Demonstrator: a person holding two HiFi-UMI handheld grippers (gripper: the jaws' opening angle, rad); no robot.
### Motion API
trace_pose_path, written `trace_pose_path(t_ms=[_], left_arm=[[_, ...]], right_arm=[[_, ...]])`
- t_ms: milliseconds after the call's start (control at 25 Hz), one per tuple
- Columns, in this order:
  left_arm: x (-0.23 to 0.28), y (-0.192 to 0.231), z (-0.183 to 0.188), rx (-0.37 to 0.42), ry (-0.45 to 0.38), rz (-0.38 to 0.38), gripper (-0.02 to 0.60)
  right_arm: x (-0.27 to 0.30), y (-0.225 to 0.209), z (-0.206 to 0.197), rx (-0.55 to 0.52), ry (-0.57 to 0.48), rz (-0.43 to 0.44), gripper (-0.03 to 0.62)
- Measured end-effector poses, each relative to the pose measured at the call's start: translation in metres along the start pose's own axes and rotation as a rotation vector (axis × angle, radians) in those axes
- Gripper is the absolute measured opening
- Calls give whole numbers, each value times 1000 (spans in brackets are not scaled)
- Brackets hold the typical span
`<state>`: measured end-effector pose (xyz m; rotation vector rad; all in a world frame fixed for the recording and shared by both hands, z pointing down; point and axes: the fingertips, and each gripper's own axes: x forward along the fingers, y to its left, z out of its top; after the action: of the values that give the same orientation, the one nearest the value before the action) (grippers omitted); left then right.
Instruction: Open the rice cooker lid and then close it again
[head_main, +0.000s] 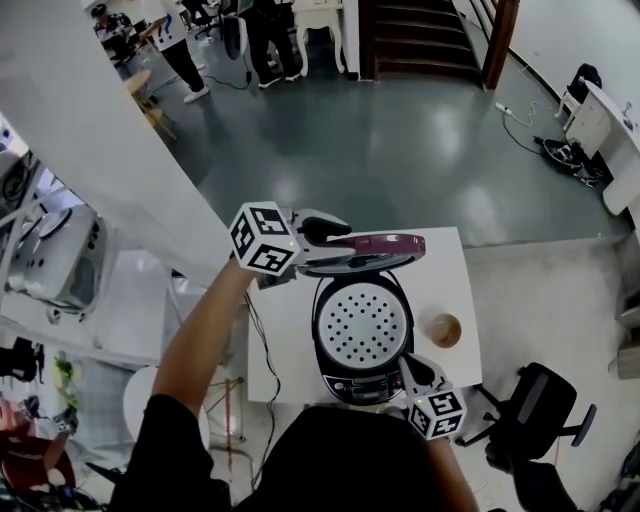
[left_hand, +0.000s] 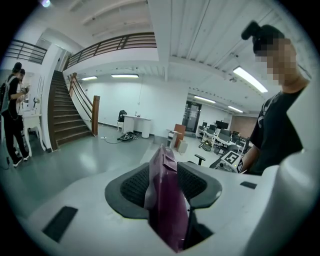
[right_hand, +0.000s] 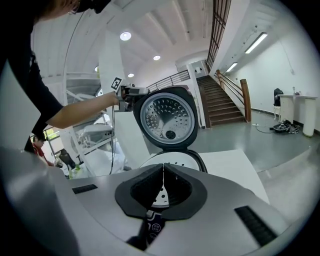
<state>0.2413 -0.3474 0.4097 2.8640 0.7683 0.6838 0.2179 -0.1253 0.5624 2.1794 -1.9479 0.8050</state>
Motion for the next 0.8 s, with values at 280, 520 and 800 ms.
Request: trace_pose_path(t_ms=[280, 520, 800], left_arm=[[2, -13, -5, 10, 30, 0, 166], [4, -29, -10, 9, 44, -8, 156], [6, -39, -16, 6, 46, 34, 146]], right_arm=[[-4, 7, -1, -15, -5, 25, 2], [-14, 11, -8, 11, -4, 57, 2], [-22, 11, -10, 6, -12, 76, 2]])
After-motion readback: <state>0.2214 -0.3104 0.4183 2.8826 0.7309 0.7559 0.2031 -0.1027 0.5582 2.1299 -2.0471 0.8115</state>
